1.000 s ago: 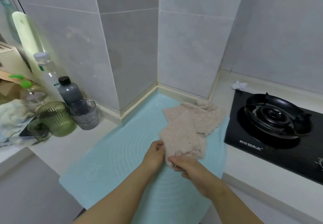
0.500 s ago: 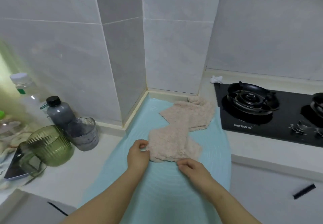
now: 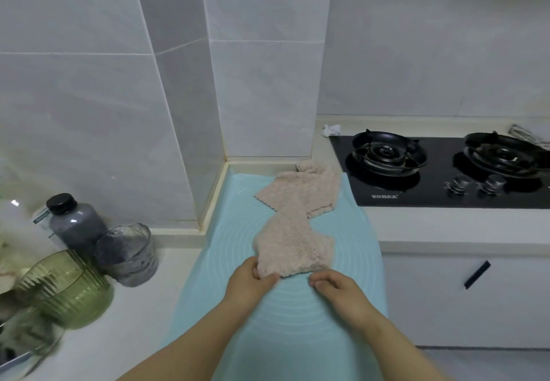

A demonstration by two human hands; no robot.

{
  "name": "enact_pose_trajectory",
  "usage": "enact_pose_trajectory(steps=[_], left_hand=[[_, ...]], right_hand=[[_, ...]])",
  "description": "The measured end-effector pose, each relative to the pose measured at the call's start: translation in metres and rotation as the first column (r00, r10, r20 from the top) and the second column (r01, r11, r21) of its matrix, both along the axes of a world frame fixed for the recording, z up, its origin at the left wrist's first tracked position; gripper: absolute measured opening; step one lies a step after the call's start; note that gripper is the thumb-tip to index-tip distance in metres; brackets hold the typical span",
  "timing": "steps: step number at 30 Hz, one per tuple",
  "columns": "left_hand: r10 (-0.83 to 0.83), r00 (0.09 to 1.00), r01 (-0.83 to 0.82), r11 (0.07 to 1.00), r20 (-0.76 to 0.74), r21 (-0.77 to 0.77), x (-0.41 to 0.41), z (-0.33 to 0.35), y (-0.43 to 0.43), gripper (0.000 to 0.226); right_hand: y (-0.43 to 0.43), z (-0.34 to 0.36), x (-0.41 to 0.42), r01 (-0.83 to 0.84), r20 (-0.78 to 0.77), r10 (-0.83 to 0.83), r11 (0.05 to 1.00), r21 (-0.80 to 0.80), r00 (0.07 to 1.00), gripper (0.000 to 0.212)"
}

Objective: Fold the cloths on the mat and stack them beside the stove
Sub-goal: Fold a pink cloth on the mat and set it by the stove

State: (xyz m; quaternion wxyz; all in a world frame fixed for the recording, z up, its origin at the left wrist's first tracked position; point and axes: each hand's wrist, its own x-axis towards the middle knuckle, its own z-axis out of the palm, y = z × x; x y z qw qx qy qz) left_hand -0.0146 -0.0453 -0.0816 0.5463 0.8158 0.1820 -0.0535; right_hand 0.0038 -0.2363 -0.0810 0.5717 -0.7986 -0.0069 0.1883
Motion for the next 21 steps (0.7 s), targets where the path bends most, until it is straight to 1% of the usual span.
enact_pose_trajectory(steps=[2,4,5,7,8,9,10,12,14,15,16,17,19,20,21], left_hand=[[-0.008,1.0,0.008,0.998,0.009,-0.054,-0.002,-0.001,0.003,0.028],[0.073,0.997,-0.072,0.988,0.003,-0.133,0.002,0.002,0.009,0.014],[0.135,0.991,-0.135,0.974,-0.011,-0.183,0.006,0.003,0.013,0.011],[0.244,0.967,-0.254,0.912,-0.073,-0.323,0.012,0.011,0.018,0.007],[0.267,0.959,-0.283,0.888,-0.093,-0.362,0.014,0.015,0.019,0.006],[0.271,0.959,-0.281,0.891,-0.079,-0.356,0.015,0.017,0.02,0.008],[0.26,0.965,-0.258,0.913,-0.038,-0.315,0.016,0.02,0.021,0.009],[0.196,0.98,-0.187,0.967,0.036,-0.172,0.014,0.02,0.023,0.011],[0.067,0.997,-0.069,0.996,0.024,0.055,0.01,0.013,0.026,0.012],[0.006,1.0,-0.006,0.987,-0.004,0.16,0.008,0.009,0.029,0.013],[-0.019,0.999,0.025,0.978,-0.029,0.208,0.007,0.005,0.031,0.015],[-0.026,0.998,0.035,0.982,-0.05,0.183,0.007,0.003,0.034,0.016],[0.003,0.996,-0.004,1.0,-0.094,-0.008,0.011,0.005,0.038,0.023],[0.021,0.992,-0.035,0.993,-0.121,-0.112,0.012,0.007,0.04,0.027],[0.026,0.989,-0.052,0.983,-0.147,-0.175,0.014,0.008,0.04,0.035]], right_hand=[[0.0,0.002,0.0,0.009,-0.01,-0.009,1.0,0.011,1.0,0.015],[0.0,0.003,-0.001,0.021,-0.016,-0.021,1.0,0.024,1.0,0.014],[0.0,0.002,-0.001,0.024,-0.021,-0.023,0.999,0.026,1.0,0.014],[0.0,0.002,-0.001,0.029,-0.026,-0.029,0.999,0.027,0.999,0.014],[0.0,0.002,-0.001,0.032,-0.027,-0.032,0.999,0.026,0.999,0.015],[0.0,0.002,0.0,0.034,-0.028,-0.033,0.999,0.025,0.999,0.015],[0.001,0.002,0.001,0.036,-0.03,-0.035,0.999,0.028,0.999,0.014],[0.0,0.004,0.001,0.038,-0.048,-0.036,0.998,0.043,0.998,0.013],[0.001,0.005,0.0,0.045,-0.07,-0.04,0.997,0.062,0.997,0.012],[0.001,0.005,0.0,0.054,-0.079,-0.049,0.996,0.07,0.996,0.012],[0.001,0.005,0.0,0.067,-0.082,-0.061,0.995,0.073,0.995,0.011],[0.002,0.005,0.0,0.083,-0.081,-0.078,0.994,0.07,0.994,0.011],[0.005,0.005,0.002,0.126,-0.056,-0.124,0.992,0.031,0.991,0.014],[0.007,0.005,0.005,0.15,-0.04,-0.151,0.989,-0.015,0.988,0.019],[0.01,0.006,0.01,0.172,-0.036,-0.175,0.982,-0.076,0.984,0.026]])
